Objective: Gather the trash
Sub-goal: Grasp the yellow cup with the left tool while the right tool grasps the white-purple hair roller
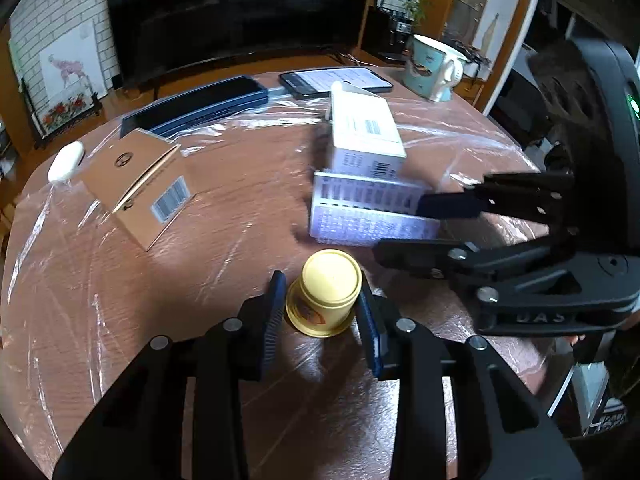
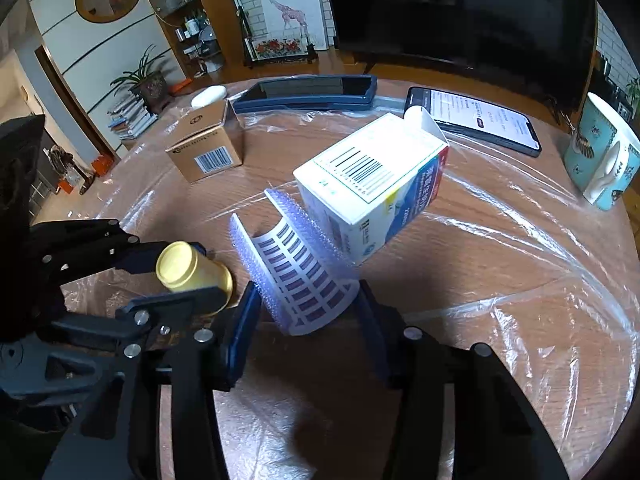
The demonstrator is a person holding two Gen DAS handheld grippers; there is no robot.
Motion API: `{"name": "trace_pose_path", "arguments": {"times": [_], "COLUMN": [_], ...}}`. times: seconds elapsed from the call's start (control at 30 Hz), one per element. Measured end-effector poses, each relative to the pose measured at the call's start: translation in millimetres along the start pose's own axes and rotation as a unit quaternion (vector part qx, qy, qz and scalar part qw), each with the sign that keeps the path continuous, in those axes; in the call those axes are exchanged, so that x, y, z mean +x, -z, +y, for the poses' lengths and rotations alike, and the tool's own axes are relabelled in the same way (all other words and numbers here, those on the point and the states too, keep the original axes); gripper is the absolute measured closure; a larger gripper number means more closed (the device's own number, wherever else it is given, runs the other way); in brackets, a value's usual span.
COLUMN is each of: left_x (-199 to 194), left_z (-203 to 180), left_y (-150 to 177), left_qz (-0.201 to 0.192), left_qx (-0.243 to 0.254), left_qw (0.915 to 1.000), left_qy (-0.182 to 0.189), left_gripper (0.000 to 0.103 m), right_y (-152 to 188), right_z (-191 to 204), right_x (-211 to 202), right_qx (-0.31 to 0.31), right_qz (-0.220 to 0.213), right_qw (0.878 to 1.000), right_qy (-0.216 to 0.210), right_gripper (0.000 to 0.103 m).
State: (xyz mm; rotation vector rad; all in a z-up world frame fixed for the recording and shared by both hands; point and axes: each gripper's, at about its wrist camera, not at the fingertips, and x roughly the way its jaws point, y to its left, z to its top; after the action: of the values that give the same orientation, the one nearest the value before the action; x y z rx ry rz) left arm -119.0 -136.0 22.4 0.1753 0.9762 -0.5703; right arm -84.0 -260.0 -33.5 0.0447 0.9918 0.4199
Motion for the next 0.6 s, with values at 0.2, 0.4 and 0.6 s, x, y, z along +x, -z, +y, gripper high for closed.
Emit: {"name": "trace_pose_path", "arguments": {"times": [0.2,0.4,0.6], "left_x": [-11,-17,-24], "left_z": [10,13,8], "left_y": [4,6,10], "left_qz": [-0.007,-0.008,-0.01], "left_qx": [-0.027,-0.039,-0.041], "left_qw": [0.9996,0.9992,0.9991], "left_qy": [0.0,-0.004,-0.005], "left_gripper": [0.067,0.067,0.067], "right_y": [6,17,31], "right_z": [-1,-4,-5], "right_x": [-15,-26,-34], "right_qx": [0.027,0.053,0.069], "right_qz": [-0.018,-0.022,-0.023], "right_qw": [0.999,0.998,0.997], "right_qy": [-0.013,-0.019,-0.024], "right_gripper": [0.056,0.056,0.056]}}
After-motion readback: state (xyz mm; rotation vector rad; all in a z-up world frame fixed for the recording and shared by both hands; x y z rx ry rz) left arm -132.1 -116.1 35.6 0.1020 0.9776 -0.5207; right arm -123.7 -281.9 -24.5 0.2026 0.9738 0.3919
